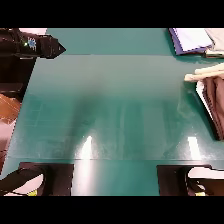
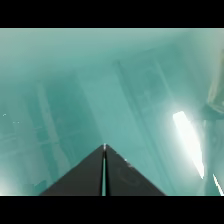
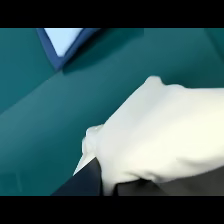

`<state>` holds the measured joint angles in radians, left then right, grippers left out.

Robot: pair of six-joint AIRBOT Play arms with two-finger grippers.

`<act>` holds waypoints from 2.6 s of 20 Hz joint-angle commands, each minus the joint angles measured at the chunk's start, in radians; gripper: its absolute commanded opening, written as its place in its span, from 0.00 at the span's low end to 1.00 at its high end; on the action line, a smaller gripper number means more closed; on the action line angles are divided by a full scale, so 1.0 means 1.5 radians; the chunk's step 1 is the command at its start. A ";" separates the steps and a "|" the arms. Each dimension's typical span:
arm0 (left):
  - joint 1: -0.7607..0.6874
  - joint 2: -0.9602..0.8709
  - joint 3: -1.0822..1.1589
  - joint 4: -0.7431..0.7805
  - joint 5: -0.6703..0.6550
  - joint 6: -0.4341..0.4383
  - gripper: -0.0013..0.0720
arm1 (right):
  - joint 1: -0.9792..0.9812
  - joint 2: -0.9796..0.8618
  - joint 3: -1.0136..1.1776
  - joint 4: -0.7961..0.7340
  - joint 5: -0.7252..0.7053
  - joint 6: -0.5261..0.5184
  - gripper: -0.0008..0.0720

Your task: Fold the shirts.

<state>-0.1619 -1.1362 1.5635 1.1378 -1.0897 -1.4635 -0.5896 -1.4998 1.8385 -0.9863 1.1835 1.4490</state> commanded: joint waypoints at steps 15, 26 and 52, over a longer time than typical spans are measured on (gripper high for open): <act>0.000 -0.001 0.000 -0.001 -0.003 -0.001 0.05 | -0.086 0.140 -0.031 -0.139 0.105 -0.060 0.03; 0.000 0.000 0.000 -0.001 -0.023 0.005 0.05 | -0.198 0.272 -0.378 -0.321 0.105 -0.084 0.11; 0.000 0.000 0.000 0.019 0.036 0.003 0.05 | 0.405 0.256 -0.283 0.010 0.033 -0.052 0.03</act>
<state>-0.1619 -1.1362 1.5635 1.1667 -1.0565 -1.4578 -0.0563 -1.1152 1.4139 -0.9310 1.2419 1.3720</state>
